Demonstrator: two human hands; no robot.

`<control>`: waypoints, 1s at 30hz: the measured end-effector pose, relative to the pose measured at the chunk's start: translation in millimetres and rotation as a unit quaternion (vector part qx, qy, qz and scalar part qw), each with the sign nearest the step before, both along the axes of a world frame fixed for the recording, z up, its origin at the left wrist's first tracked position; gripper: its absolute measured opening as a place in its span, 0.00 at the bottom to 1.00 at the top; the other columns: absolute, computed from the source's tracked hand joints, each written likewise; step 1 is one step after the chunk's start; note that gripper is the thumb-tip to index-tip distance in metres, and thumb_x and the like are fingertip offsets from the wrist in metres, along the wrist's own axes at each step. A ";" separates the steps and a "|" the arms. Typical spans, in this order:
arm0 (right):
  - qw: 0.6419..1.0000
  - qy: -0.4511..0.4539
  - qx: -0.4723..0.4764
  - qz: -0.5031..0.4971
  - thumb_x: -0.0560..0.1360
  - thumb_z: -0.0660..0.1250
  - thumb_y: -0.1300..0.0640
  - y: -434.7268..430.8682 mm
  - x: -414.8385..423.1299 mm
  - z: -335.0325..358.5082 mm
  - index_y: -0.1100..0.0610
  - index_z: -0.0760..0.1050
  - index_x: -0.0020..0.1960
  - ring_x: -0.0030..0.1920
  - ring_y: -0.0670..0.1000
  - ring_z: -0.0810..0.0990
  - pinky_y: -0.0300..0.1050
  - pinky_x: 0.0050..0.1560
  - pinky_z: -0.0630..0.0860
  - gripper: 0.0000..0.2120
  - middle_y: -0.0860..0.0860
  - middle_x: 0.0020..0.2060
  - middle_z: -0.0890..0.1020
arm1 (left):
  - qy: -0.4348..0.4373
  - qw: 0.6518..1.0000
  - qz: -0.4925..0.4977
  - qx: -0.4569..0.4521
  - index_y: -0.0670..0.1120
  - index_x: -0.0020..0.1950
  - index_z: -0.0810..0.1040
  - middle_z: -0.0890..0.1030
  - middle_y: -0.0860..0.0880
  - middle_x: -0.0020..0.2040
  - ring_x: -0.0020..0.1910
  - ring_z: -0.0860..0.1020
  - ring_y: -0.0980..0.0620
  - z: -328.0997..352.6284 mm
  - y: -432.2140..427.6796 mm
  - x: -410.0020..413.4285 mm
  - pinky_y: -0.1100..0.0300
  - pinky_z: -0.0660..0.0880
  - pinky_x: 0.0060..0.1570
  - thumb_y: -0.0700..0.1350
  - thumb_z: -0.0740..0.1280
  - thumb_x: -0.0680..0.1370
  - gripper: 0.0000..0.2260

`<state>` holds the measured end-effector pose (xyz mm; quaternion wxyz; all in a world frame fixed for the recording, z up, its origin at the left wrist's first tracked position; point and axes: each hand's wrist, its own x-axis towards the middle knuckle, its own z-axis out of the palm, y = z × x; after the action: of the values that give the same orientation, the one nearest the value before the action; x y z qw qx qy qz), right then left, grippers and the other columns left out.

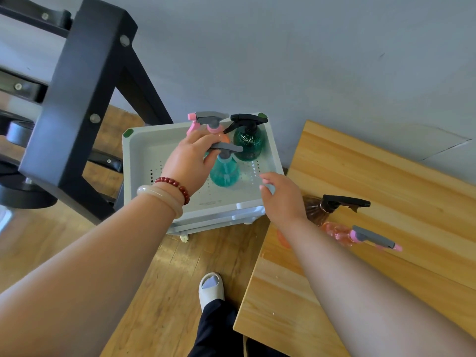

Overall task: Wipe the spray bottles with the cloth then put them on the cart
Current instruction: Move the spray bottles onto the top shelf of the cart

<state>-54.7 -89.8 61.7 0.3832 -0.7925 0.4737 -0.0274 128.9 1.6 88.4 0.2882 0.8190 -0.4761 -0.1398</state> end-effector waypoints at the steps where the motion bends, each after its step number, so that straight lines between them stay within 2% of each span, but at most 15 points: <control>1: 1.000 -0.009 -0.001 -0.004 0.82 0.61 0.59 1.4 -5.2 2.2 0.55 0.74 0.67 0.63 0.49 0.74 0.31 0.54 0.62 0.15 0.50 0.62 0.77 | -0.003 1.000 0.005 0.001 0.43 0.66 0.77 0.76 0.44 0.65 0.60 0.75 0.43 -2.0 2.4 -2.8 0.56 0.72 0.61 0.41 0.64 0.81 0.13; 2: 1.000 -0.017 -0.003 -0.009 0.81 0.61 0.60 2.7 -10.4 4.3 0.56 0.74 0.67 0.63 0.50 0.74 0.30 0.53 0.62 0.15 0.51 0.62 0.77 | -0.007 1.000 0.012 0.004 0.44 0.68 0.76 0.75 0.44 0.67 0.64 0.73 0.42 -3.3 4.3 -5.7 0.51 0.72 0.64 0.41 0.65 0.81 0.14; 4: 0.999 -0.029 -0.007 -0.018 0.81 0.61 0.60 5.0 -20.7 8.7 0.56 0.75 0.66 0.62 0.51 0.75 0.33 0.54 0.65 0.15 0.51 0.61 0.77 | -0.020 0.999 0.034 0.014 0.47 0.72 0.72 0.69 0.45 0.73 0.72 0.65 0.40 -4.1 7.7 -13.7 0.44 0.66 0.70 0.42 0.65 0.81 0.19; 7: 0.999 -0.038 -0.017 -0.027 0.81 0.61 0.61 8.3 -37.7 15.7 0.56 0.75 0.66 0.61 0.51 0.75 0.35 0.54 0.66 0.15 0.51 0.61 0.77 | -0.048 0.997 0.059 -0.012 0.50 0.75 0.68 0.62 0.44 0.77 0.77 0.56 0.39 -2.6 14.8 -35.8 0.44 0.56 0.72 0.44 0.66 0.80 0.23; 9: 0.998 -0.044 -0.026 -0.032 0.81 0.61 0.61 11.2 -50.6 21.5 0.55 0.75 0.67 0.59 0.50 0.76 0.35 0.53 0.67 0.15 0.50 0.61 0.77 | -0.055 0.997 0.049 -0.039 0.48 0.74 0.69 0.63 0.43 0.77 0.76 0.57 0.38 -4.3 20.4 -59.2 0.46 0.55 0.71 0.45 0.68 0.79 0.23; 12: 0.996 -0.054 -0.060 -0.029 0.80 0.62 0.61 16.2 -73.5 29.1 0.56 0.76 0.66 0.52 0.52 0.79 0.47 0.56 0.76 0.15 0.51 0.60 0.79 | -0.044 0.998 0.004 -0.041 0.45 0.72 0.71 0.66 0.41 0.75 0.74 0.61 0.36 -17.6 31.0 -103.7 0.43 0.57 0.70 0.46 0.70 0.77 0.24; 14: 0.994 -0.061 -0.082 -0.034 0.80 0.62 0.62 18.2 -90.0 32.4 0.57 0.77 0.64 0.54 0.54 0.80 0.52 0.57 0.77 0.14 0.51 0.59 0.80 | -0.020 0.999 -0.033 -0.020 0.46 0.73 0.70 0.67 0.41 0.75 0.74 0.62 0.37 -32.2 39.3 -133.4 0.40 0.60 0.71 0.46 0.71 0.76 0.26; 17: 0.990 -0.064 -0.112 -0.054 0.80 0.63 0.62 18.8 -116.8 34.7 0.58 0.78 0.63 0.60 0.52 0.77 0.42 0.60 0.72 0.13 0.51 0.58 0.80 | 0.055 0.995 -0.066 0.048 0.49 0.77 0.65 0.64 0.46 0.77 0.75 0.59 0.41 -51.0 46.5 -171.6 0.43 0.61 0.74 0.47 0.71 0.77 0.29; 20: 0.988 -0.053 -0.131 -0.057 0.80 0.63 0.61 18.1 -140.2 29.6 0.57 0.77 0.63 0.60 0.50 0.77 0.31 0.54 0.67 0.13 0.49 0.59 0.80 | 0.107 0.986 -0.064 0.110 0.53 0.80 0.55 0.57 0.49 0.79 0.77 0.54 0.46 -68.4 45.4 -197.9 0.50 0.57 0.75 0.51 0.68 0.79 0.33; 22: 0.987 -0.062 -0.140 -0.057 0.79 0.65 0.60 18.2 -155.1 21.5 0.56 0.77 0.63 0.58 0.50 0.77 0.26 0.46 0.66 0.13 0.48 0.58 0.79 | 0.129 0.983 -0.054 0.115 0.53 0.80 0.54 0.56 0.50 0.79 0.78 0.54 0.47 -77.7 40.6 -210.8 0.52 0.58 0.74 0.52 0.68 0.79 0.35; 24: 0.985 -0.072 -0.145 -0.060 0.78 0.67 0.57 18.6 -168.8 12.4 0.55 0.77 0.63 0.56 0.49 0.77 0.27 0.46 0.67 0.14 0.47 0.56 0.78 | 0.154 0.982 -0.034 0.107 0.52 0.80 0.54 0.57 0.50 0.79 0.77 0.55 0.47 -86.2 32.7 -220.5 0.52 0.59 0.74 0.51 0.69 0.78 0.35; 26: 0.984 -0.076 -0.152 -0.062 0.77 0.70 0.55 20.1 -181.5 2.7 0.56 0.76 0.63 0.56 0.49 0.76 0.32 0.51 0.68 0.16 0.46 0.54 0.77 | 0.173 0.980 -0.016 0.094 0.52 0.80 0.55 0.59 0.49 0.78 0.77 0.57 0.47 -95.6 23.5 -227.6 0.52 0.60 0.74 0.49 0.70 0.78 0.36; 28: 0.982 -0.074 -0.165 -0.061 0.76 0.71 0.55 21.9 -192.6 -8.8 0.57 0.76 0.64 0.59 0.52 0.77 0.40 0.57 0.71 0.18 0.49 0.55 0.79 | 0.186 0.979 -0.002 0.089 0.51 0.80 0.55 0.59 0.49 0.78 0.77 0.57 0.47 -104.8 14.5 -233.5 0.51 0.60 0.74 0.49 0.71 0.77 0.36; 30: 0.984 -0.056 -0.159 -0.060 0.75 0.72 0.54 25.0 -201.9 -21.0 0.57 0.76 0.64 0.61 0.53 0.76 0.39 0.58 0.69 0.19 0.52 0.57 0.79 | 0.203 0.974 0.012 0.097 0.51 0.80 0.55 0.59 0.49 0.78 0.77 0.57 0.46 -113.7 7.1 -240.1 0.50 0.61 0.73 0.51 0.71 0.77 0.36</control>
<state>-256.7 -64.8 40.7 0.2762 -0.8107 0.4877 -0.1691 -111.2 8.6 -25.3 0.2999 0.8031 -0.3818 -0.3455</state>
